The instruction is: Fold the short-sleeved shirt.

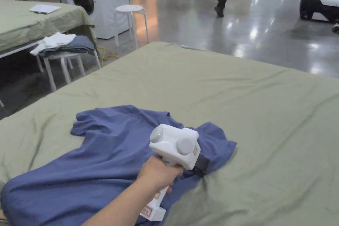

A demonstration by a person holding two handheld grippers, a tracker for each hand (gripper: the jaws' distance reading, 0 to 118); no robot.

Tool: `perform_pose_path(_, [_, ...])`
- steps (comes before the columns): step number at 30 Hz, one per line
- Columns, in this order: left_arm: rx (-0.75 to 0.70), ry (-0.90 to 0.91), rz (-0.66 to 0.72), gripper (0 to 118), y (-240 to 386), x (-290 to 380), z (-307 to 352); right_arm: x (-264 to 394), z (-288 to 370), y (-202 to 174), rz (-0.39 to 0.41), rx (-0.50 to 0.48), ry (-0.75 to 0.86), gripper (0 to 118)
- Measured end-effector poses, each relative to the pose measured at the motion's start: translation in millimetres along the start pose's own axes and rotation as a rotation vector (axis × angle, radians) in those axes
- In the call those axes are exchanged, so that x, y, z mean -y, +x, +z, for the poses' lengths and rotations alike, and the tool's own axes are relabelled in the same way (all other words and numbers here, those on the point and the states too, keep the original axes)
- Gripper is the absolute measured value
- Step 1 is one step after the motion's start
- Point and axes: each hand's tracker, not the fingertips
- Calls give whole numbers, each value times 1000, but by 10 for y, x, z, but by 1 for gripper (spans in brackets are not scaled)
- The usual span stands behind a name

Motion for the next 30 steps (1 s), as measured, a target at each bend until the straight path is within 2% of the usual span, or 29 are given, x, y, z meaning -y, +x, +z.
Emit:
perform_pose_path(1, [6,-10,0,94,-12,-24,21,17,17,3,-7,-4,1,0])
perform_pose_path(2, [3,0,4,82,-22,-46,82,23,27,2,-11,-7,1,0])
perform_pose_path(4, [-36,55,28,10,-19,-101,228,30,59,-4,-16,-11,3,0])
perform_pose_path(5, [-107,75,53,4,-57,-100,283,25,95,-14,-18,-14,4,0])
perform_pose_path(7, [-8,17,60,4,-98,-106,284,17,167,-20,-25,-18,9,0])
perform_pose_path(8, [-30,12,49,4,-67,-88,306,6,216,-17,-27,-20,13,0])
perform_pose_path(10, [-62,76,21,4,18,-56,442,-9,326,7,-28,-18,21,0])
perform_pose_path(13, [33,161,76,4,270,-98,709,-40,529,87,-32,1,42,0])
perform_pose_path(16, [48,196,-72,4,758,-246,942,-51,778,210,-50,32,59,0])
perform_pose_path(18, [111,222,-118,4,1171,-331,1081,-48,975,312,-62,65,73,0])
perform_pose_path(20, [201,284,-173,4,1723,-373,1229,-53,1204,430,-77,103,88,0])
perform_pose_path(24, [389,283,-378,4,3113,-216,1407,-69,1676,645,-77,210,110,0])
perform_pose_path(28, [621,261,-501,4,4561,333,1538,-102,2182,812,-49,324,127,0])
perform_pose_path(30, [688,247,-580,4,5112,675,1538,-114,2398,864,-43,367,136,0])
